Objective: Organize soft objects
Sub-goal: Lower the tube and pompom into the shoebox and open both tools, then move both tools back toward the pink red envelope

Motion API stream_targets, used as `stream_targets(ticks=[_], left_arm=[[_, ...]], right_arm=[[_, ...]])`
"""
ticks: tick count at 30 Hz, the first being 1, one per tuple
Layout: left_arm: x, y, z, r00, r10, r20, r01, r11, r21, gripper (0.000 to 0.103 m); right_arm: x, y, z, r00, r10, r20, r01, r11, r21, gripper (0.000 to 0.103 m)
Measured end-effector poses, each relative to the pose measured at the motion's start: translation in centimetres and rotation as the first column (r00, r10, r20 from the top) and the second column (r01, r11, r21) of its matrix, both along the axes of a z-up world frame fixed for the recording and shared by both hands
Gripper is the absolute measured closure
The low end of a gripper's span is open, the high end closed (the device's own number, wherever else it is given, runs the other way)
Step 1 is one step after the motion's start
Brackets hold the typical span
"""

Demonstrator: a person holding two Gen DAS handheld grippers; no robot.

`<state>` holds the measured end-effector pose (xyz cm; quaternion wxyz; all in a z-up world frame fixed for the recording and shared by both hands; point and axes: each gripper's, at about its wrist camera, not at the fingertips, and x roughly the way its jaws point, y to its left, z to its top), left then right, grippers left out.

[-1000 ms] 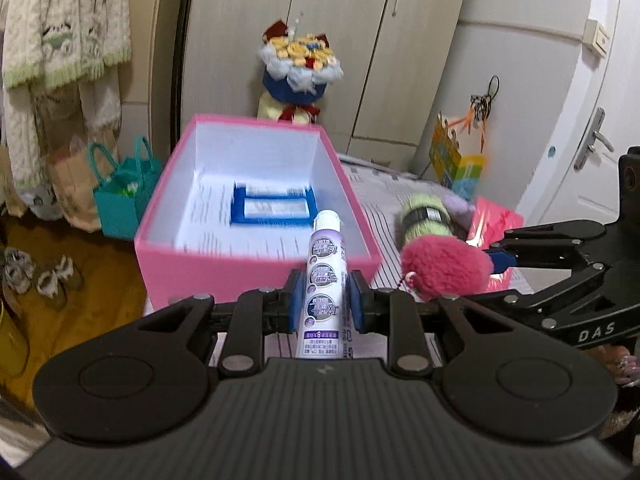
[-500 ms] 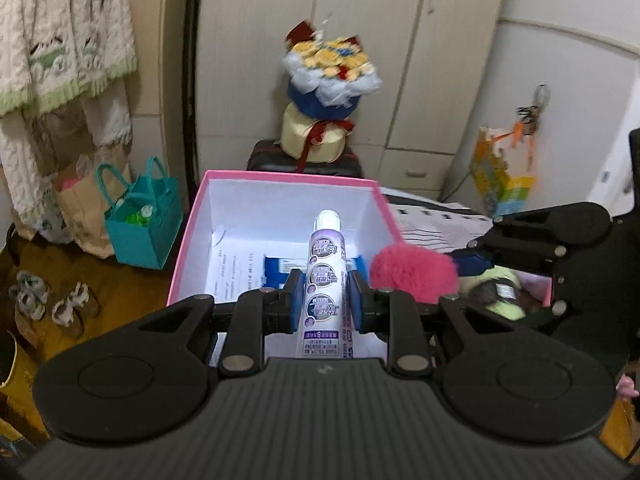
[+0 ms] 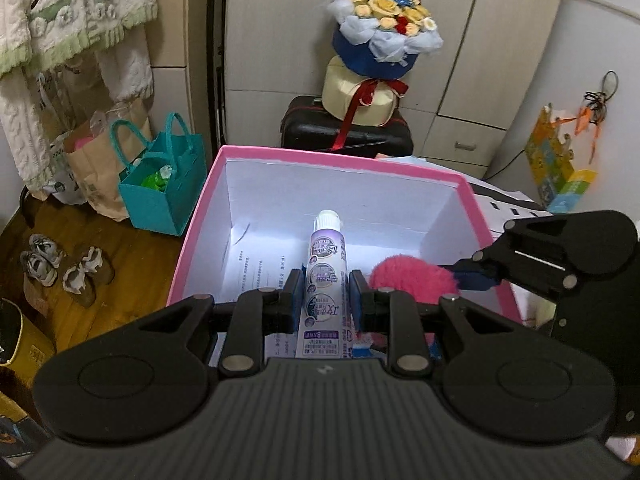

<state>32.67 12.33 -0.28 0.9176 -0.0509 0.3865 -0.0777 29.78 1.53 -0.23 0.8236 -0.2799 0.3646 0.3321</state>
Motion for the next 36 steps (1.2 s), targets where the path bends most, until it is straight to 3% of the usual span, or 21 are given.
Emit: stream_targets(ticks=[4, 8, 11, 15, 26, 36], left_arm=[[0.8, 0.0, -0.5, 1.0, 0.003, -0.011, -0.003, 1.0, 0.001, 0.08], [1.3, 0.1, -0.8, 1.0, 0.004, -0.015, -0.004, 1.0, -0.011, 0.079], [1.0, 0.4, -0.7, 1.0, 0.013, 0.006, -0.013, 1.0, -0.003, 0.077], [-0.3, 1.1, 0.5, 0.999, -0.006, 0.033, 0.007, 1.0, -0.03, 0.076], [-8.1, 2.3, 5.1, 0.985, -0.125, 0.117, 0.131, 0.991, -0.04, 0.069], [-15.2, 1.0, 8.2, 0.943, -0.277, 0.183, 0.282, 0.96, 0.003, 0.061]], right_arm=[[0.8, 0.5, -0.9, 1.0, -0.006, 0.006, 0.006, 1.0, -0.023, 0.048], [1.3, 0.4, -1.1, 0.999, -0.034, 0.023, 0.034, 0.999, -0.006, 0.04], [1.1, -0.2, -0.7, 0.998, -0.06, 0.023, 0.059, 0.998, 0.018, 0.033], [-0.3, -1.4, 0.5, 0.994, -0.102, 0.034, 0.101, 0.994, 0.049, 0.032], [-8.5, -7.8, 6.2, 0.971, -0.239, -0.032, 0.238, 0.929, 0.283, 0.032], [-16.2, -12.5, 8.0, 0.975, -0.224, -0.009, 0.211, 0.904, 0.373, 0.027]])
